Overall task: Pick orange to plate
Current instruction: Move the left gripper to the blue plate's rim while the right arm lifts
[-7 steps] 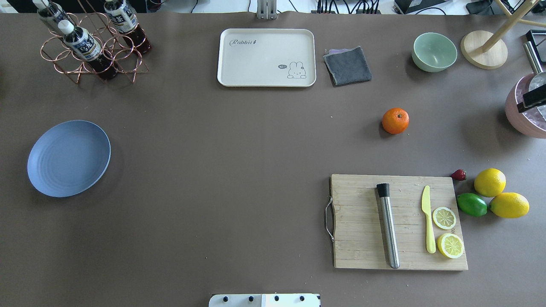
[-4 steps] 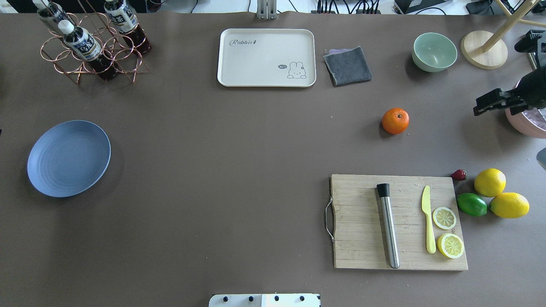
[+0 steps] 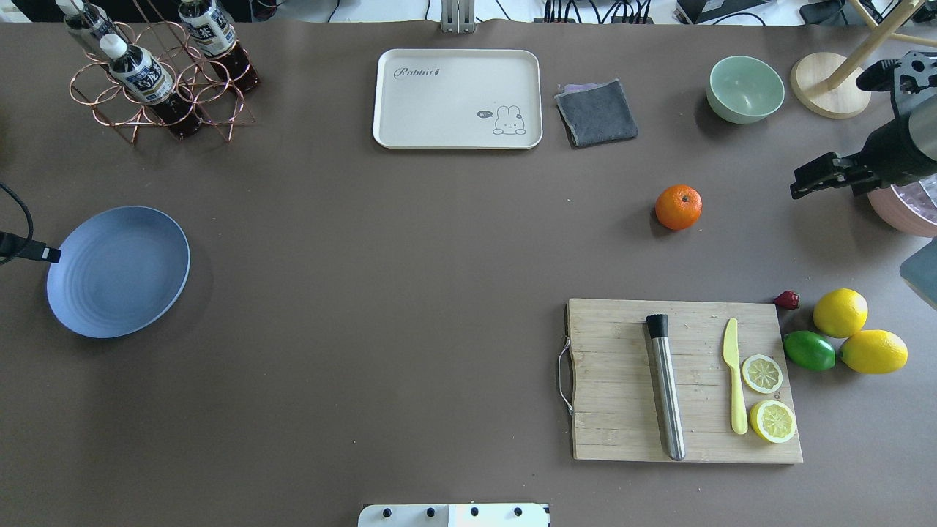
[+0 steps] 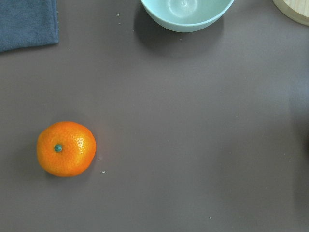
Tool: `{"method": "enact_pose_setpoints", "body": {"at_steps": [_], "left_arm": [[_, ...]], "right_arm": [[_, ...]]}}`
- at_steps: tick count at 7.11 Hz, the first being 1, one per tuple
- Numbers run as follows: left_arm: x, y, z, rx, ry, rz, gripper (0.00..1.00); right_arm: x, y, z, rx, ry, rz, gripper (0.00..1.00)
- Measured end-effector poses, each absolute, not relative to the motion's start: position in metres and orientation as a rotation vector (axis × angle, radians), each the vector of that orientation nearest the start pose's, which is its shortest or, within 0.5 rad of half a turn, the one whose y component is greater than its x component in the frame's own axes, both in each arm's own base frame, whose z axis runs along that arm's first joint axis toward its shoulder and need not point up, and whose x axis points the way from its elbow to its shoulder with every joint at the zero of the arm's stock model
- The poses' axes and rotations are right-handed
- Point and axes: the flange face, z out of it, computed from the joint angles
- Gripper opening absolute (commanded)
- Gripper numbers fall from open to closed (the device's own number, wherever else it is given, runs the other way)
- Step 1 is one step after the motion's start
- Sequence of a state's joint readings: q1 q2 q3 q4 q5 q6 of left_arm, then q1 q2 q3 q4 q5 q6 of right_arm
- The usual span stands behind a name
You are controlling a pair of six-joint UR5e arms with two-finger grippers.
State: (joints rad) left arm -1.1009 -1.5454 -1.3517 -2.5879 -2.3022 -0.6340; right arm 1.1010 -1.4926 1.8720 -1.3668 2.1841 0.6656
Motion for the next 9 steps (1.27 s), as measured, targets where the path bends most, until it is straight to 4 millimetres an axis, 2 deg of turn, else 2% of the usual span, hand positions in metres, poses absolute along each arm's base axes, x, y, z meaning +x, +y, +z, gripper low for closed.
{"method": "enact_pose_setpoints", "body": {"at_steps": [1,3,4,5,7,8,9], "left_arm": [[0.172,-0.468,0.668,0.267,0.981,0.15,0.82],[0.182,-0.466,0.67,0.271,0.991,0.174,0.35],[0.185,-0.466,0.668,0.272,0.996,0.18,0.06],[0.188,-0.468,0.665,0.269,1.003,0.179,0.0],[0.192,-0.47,0.651,0.249,1.046,0.167,0.0],[0.189,-0.474,0.637,0.225,1.096,0.152,0.0],[0.183,-0.482,0.613,0.201,1.152,0.105,0.0]], "right_arm": [[-0.171,-0.503,0.454,0.156,-0.804,0.005,1.0],[-0.171,-0.504,0.453,0.157,-0.804,0.004,1.0],[-0.171,-0.505,0.452,0.158,-0.805,0.003,1.0],[-0.172,-0.505,0.452,0.159,-0.805,0.003,1.0],[-0.172,-0.505,0.452,0.158,-0.806,0.004,1.0],[-0.172,-0.505,0.451,0.158,-0.807,0.004,1.0],[-0.172,-0.505,0.451,0.159,-0.807,0.003,1.0]]}}
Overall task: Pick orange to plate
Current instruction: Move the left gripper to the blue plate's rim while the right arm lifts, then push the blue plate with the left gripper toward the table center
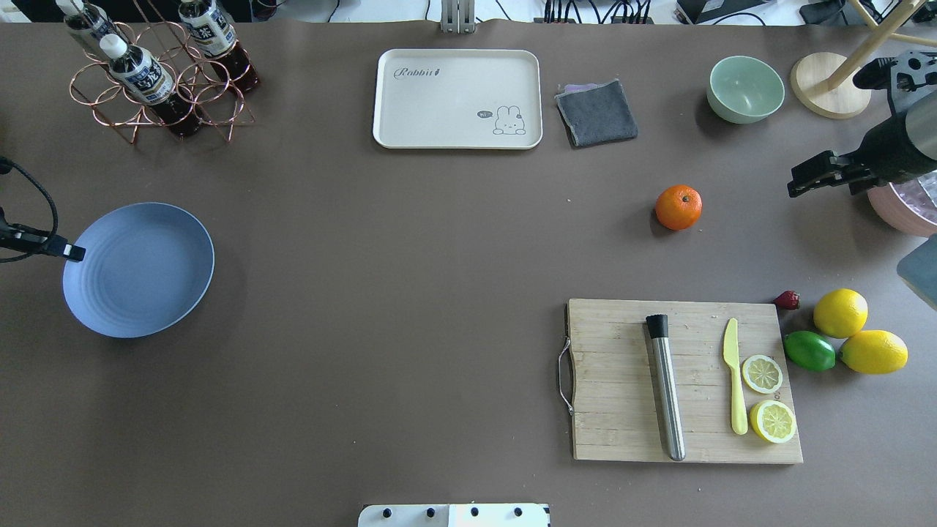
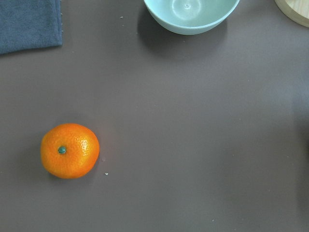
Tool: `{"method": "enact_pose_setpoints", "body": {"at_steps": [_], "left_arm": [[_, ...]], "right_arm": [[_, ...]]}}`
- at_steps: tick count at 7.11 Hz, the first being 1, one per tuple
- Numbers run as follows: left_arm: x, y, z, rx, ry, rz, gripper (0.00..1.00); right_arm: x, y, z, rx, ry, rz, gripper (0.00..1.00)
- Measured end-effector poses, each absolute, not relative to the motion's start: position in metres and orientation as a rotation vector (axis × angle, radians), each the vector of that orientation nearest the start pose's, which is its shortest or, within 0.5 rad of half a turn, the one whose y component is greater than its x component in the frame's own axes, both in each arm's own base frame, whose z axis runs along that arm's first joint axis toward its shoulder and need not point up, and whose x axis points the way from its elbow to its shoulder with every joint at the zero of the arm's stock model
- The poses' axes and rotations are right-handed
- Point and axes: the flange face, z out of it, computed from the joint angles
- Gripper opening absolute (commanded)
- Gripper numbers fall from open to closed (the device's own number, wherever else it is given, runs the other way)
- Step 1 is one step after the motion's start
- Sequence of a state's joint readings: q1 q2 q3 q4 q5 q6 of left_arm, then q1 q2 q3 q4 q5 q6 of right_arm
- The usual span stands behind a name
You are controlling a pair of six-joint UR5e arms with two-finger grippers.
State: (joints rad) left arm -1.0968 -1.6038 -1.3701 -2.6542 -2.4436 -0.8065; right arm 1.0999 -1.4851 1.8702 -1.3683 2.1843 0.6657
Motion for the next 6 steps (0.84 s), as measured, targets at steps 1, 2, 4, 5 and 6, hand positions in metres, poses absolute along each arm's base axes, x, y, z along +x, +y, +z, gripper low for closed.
{"method": "enact_pose_setpoints", "body": {"at_steps": [1,2,4,5,6], "left_arm": [[0.183,-0.49,0.575,0.175,1.208,0.035,0.0],[0.197,-0.501,0.526,0.142,1.267,-0.042,0.0],[0.291,-0.507,0.438,0.119,1.332,-0.124,0.0],[0.35,-0.499,0.403,0.116,1.339,-0.145,0.0],[0.391,-0.499,0.368,0.114,1.321,-0.169,0.0]], "right_arm": [[-0.172,-0.505,0.45,0.16,-0.808,0.003,1.0],[-0.172,-0.506,0.449,0.161,-0.809,0.002,1.0],[-0.174,-0.507,0.447,0.164,-0.812,0.0,1.0],[-0.175,-0.508,0.446,0.164,-0.813,-0.002,1.0],[-0.177,-0.51,0.445,0.164,-0.814,-0.004,1.0]]}}
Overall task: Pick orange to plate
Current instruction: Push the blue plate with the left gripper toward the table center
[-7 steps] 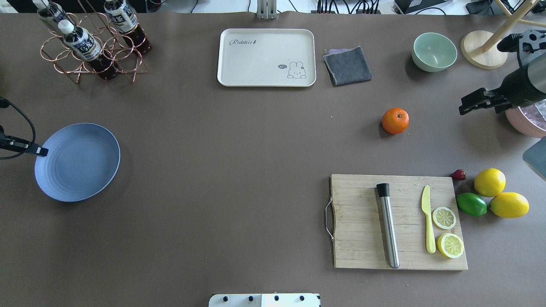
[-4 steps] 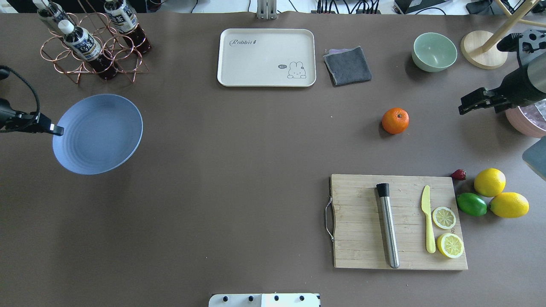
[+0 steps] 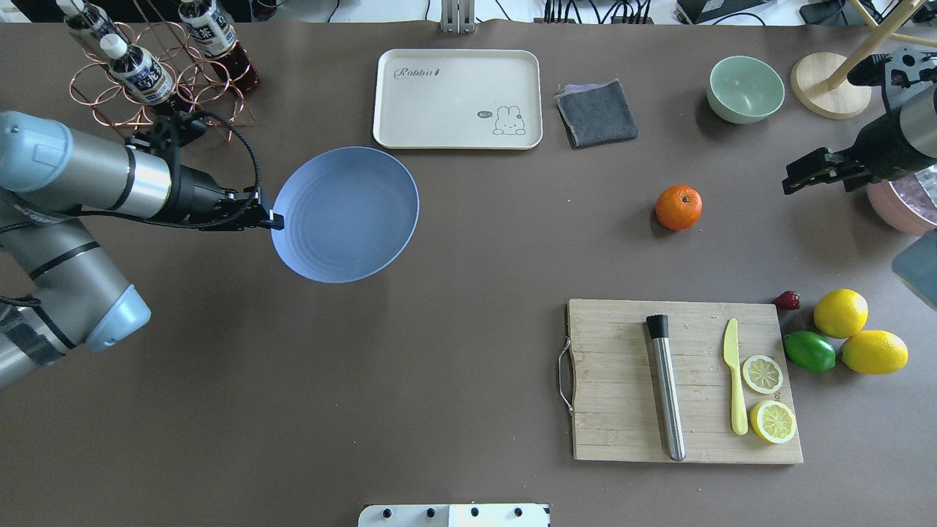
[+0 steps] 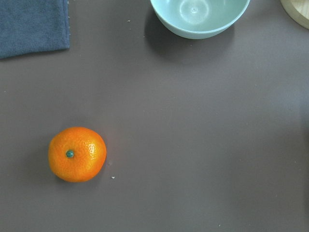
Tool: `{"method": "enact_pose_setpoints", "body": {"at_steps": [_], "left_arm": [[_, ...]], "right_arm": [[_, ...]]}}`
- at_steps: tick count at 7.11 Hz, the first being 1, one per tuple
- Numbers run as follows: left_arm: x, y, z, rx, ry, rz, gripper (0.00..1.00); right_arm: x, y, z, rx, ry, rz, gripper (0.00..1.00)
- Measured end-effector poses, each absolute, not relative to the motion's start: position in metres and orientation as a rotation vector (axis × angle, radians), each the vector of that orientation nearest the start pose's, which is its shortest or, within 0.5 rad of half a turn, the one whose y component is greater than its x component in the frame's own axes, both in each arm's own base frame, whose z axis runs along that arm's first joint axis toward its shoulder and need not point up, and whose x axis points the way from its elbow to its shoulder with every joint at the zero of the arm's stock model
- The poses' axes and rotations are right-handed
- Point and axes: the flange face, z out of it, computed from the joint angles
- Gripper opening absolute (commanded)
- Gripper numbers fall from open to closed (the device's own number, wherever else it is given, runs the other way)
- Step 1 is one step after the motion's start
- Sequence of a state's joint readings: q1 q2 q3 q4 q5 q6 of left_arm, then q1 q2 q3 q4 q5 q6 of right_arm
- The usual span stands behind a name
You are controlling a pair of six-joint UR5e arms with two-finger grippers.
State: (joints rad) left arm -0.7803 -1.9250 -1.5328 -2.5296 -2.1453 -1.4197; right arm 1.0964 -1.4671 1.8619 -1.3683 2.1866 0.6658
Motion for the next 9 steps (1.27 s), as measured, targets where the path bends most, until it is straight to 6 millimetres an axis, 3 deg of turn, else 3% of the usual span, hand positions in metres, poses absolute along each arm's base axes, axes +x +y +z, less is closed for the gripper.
{"method": "enact_pose_setpoints", "body": {"at_steps": [2,4,5,6,8,9], "left_arm": [[0.465,-0.49,0.313,0.115,1.242,-0.199,0.0],[0.507,-0.466,0.299,0.122,1.204,-0.19,0.0],[0.521,-0.454,0.298,0.129,1.196,-0.182,0.4],[0.531,-0.445,0.298,0.135,1.191,-0.178,0.98],[0.53,-0.445,0.3,0.15,1.185,-0.181,0.98],[0.517,-0.455,0.302,0.162,1.184,-0.185,0.98]], "right_arm": [[-0.179,-0.511,0.444,0.165,-0.814,-0.007,1.0],[-0.179,-0.511,0.445,0.165,-0.813,-0.007,1.0],[-0.18,-0.511,0.445,0.164,-0.812,-0.007,1.0],[-0.18,-0.511,0.445,0.164,-0.812,-0.007,1.0],[-0.18,-0.512,0.446,0.163,-0.812,-0.007,1.0],[-0.181,-0.513,0.446,0.163,-0.811,-0.008,1.0]]}}
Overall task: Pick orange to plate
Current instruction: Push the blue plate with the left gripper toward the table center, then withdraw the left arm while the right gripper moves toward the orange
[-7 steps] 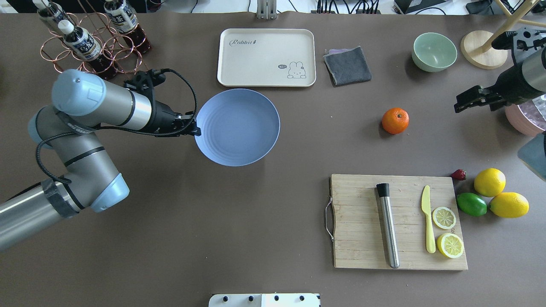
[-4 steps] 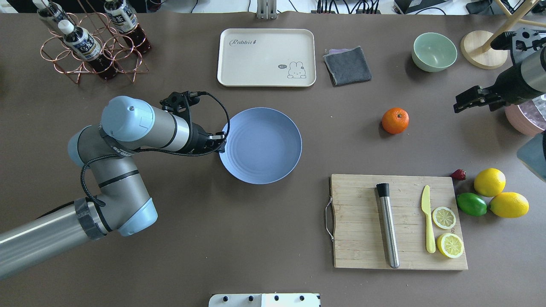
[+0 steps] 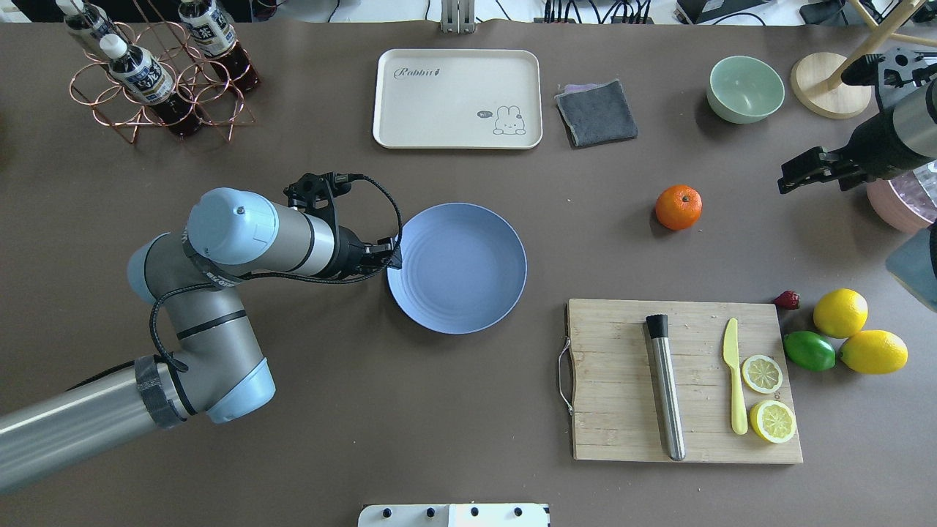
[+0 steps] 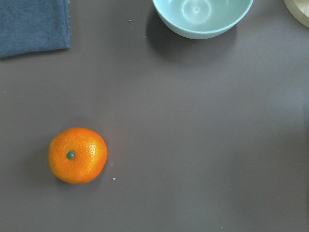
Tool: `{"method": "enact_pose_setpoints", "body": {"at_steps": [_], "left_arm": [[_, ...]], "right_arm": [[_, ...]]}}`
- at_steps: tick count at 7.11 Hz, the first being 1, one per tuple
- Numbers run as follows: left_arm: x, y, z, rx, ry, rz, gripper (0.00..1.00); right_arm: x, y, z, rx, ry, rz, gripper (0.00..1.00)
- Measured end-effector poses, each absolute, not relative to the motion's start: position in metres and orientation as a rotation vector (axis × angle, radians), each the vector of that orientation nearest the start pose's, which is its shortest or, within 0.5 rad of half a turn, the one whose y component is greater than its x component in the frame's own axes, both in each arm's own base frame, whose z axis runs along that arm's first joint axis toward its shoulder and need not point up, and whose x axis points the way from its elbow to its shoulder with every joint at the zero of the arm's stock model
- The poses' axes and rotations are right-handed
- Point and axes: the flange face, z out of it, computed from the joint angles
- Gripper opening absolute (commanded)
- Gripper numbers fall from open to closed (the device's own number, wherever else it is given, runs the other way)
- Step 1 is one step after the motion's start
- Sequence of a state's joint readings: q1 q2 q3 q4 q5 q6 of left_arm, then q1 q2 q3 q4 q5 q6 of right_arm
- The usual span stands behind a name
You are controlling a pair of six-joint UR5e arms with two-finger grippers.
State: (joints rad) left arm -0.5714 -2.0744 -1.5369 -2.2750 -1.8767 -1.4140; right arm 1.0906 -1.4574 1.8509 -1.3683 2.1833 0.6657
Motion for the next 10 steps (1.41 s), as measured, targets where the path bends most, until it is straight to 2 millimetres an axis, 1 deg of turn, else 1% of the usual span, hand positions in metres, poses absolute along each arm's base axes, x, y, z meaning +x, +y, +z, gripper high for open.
{"method": "enact_pose_setpoints", "body": {"at_steps": [1,2,3,4,5,6,7,8,9,10], "left_arm": [[0.491,-0.47,0.309,0.173,1.183,-0.164,0.98],[0.446,-0.488,0.323,0.179,1.182,-0.122,0.98],[0.392,-0.504,0.345,0.197,1.169,-0.082,0.98],[0.327,-0.518,0.382,0.234,1.124,-0.024,0.98],[0.257,-0.529,0.424,0.269,1.06,0.042,0.98],[0.185,-0.536,0.468,0.295,0.988,0.098,0.98],[0.115,-0.537,0.509,0.304,0.91,0.148,0.98],[0.044,-0.532,0.549,0.282,0.829,0.192,0.98],[-0.019,-0.519,0.582,0.229,0.779,0.215,0.98],[-0.06,-0.495,0.615,0.157,0.767,0.207,0.98]], "right_arm": [[-0.183,-0.515,0.445,0.164,-0.808,-0.008,1.0],[-0.187,-0.52,0.444,0.164,-0.804,-0.008,1.0],[-0.191,-0.524,0.445,0.161,-0.799,-0.008,1.0],[-0.193,-0.528,0.447,0.158,-0.795,-0.006,1.0],[-0.194,-0.528,0.447,0.157,-0.795,-0.007,1.0],[-0.196,-0.528,0.447,0.155,-0.798,-0.01,1.0],[-0.197,-0.527,0.447,0.153,-0.802,-0.015,1.0],[-0.199,-0.524,0.447,0.152,-0.806,-0.022,1.0],[-0.204,-0.521,0.446,0.15,-0.807,-0.035,1.0],[-0.213,-0.518,0.446,0.15,-0.803,-0.055,1.0]]}}
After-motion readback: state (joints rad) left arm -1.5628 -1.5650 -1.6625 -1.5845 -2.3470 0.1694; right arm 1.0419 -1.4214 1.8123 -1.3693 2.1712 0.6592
